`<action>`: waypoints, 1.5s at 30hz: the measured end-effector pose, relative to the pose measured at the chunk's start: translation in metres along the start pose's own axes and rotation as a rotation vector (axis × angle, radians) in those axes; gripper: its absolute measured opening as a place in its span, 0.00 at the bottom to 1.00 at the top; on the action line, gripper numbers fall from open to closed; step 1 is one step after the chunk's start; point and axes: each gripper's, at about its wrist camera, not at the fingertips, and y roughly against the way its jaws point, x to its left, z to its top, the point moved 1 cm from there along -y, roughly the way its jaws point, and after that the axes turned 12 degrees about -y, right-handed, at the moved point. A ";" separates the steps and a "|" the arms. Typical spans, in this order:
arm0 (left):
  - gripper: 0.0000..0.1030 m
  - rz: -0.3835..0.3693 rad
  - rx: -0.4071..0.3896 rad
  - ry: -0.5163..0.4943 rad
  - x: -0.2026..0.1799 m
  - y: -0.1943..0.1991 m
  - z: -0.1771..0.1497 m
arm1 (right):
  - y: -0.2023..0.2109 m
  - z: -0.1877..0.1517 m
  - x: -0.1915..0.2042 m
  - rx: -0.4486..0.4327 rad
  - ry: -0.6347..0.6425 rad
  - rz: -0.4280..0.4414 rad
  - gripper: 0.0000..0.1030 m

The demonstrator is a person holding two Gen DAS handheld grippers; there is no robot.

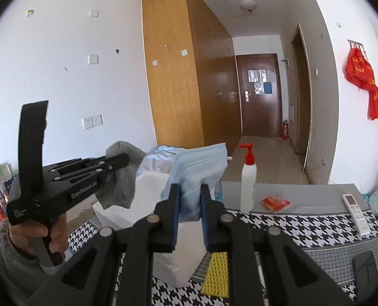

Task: Organize soft objects
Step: 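Lift the grey sock with the left gripper and carry it over the foam box, then open the left gripper to drop the grey sock into the foam box, then lower the blue mask into the foam box and open the right gripper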

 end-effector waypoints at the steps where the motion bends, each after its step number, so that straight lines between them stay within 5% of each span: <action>1: 0.09 -0.002 0.005 0.001 0.001 -0.002 -0.001 | -0.001 0.000 0.000 0.001 0.000 -0.001 0.18; 12: 0.12 -0.035 0.068 -0.003 0.005 -0.031 -0.014 | -0.013 -0.001 0.003 0.004 -0.003 -0.021 0.18; 14: 0.24 -0.033 0.079 -0.010 0.006 -0.033 -0.015 | -0.015 0.000 0.003 0.003 -0.004 -0.024 0.18; 16: 0.59 -0.019 0.075 -0.003 0.009 -0.033 -0.016 | -0.015 0.001 0.004 0.001 -0.002 -0.026 0.18; 18: 0.77 -0.016 0.055 0.010 0.011 -0.029 -0.016 | -0.015 0.002 0.006 -0.004 0.003 -0.027 0.18; 22: 0.91 0.010 0.028 0.011 0.015 -0.022 -0.016 | -0.015 0.005 0.010 -0.010 0.013 -0.027 0.18; 45: 0.97 0.185 0.000 0.105 0.085 0.011 -0.036 | -0.052 0.009 0.047 0.033 0.058 0.045 0.18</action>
